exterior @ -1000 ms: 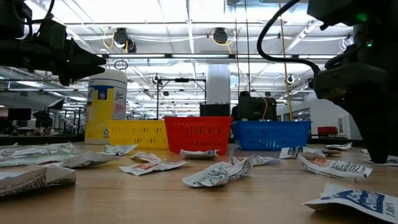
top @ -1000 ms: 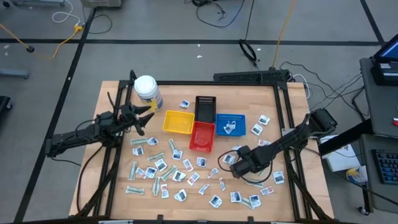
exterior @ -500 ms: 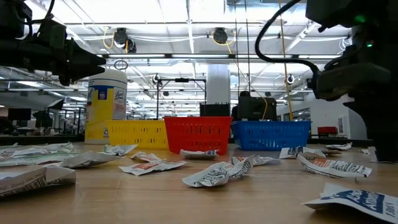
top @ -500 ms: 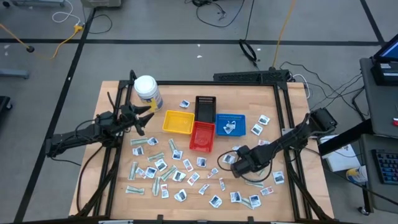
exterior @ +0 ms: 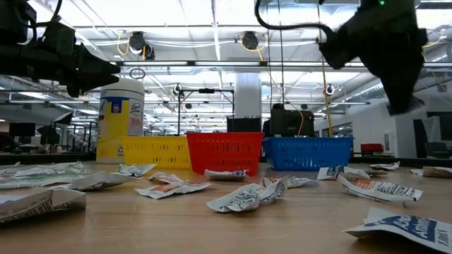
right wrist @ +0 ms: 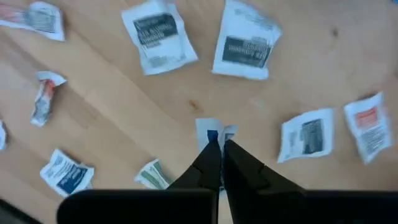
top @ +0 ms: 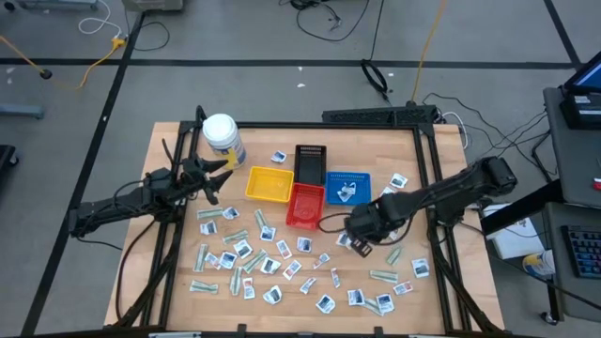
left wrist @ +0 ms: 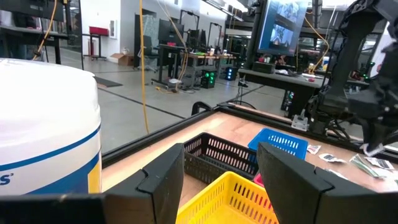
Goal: Pick & Place First Aid Supplies
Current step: Put the alcohol pad into the blue bin
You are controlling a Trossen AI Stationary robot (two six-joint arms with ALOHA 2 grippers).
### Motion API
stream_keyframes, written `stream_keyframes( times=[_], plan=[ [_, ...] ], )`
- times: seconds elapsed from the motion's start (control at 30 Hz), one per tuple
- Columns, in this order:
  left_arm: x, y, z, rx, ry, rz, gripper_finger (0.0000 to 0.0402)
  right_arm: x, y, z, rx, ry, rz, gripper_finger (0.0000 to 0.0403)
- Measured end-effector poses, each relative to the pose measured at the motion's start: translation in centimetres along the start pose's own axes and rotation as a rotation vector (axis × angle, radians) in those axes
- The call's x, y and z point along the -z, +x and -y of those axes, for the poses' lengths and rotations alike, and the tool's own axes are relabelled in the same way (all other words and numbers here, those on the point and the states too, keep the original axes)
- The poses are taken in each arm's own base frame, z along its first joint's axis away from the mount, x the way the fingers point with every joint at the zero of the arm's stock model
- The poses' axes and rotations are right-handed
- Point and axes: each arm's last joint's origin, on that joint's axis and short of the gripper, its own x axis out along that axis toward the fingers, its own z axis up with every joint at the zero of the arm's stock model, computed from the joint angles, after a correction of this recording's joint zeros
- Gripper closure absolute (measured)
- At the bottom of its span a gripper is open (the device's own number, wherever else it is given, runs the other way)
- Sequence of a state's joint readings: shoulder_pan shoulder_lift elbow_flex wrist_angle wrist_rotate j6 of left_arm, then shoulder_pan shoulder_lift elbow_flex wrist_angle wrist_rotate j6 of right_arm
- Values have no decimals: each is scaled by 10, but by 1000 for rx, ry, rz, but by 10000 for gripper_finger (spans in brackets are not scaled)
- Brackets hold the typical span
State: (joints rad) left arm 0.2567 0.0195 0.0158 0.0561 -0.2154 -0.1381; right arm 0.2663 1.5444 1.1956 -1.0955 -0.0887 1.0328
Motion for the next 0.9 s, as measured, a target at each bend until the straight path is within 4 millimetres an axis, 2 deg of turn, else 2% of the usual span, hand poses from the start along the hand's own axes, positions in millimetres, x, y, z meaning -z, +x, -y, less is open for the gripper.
stream_keyframes(
  times=[0.17, 0.4, 0.63, 0.9],
  plan=[
    [0, 0, 0, 0, 0, 0, 192, -7, -15, -1, -26, -90, -7, 400],
    [0, 0, 0, 0, 0, 0, 192, -21, -18, 6, -53, -169, -10, 401],
    [0, 0, 0, 0, 0, 0, 192, -55, -22, 35, -56, -175, 23, 401],
    [0, 0, 0, 0, 0, 0, 192, -91, -28, 78, -59, -158, 51, 401]
  ],
)
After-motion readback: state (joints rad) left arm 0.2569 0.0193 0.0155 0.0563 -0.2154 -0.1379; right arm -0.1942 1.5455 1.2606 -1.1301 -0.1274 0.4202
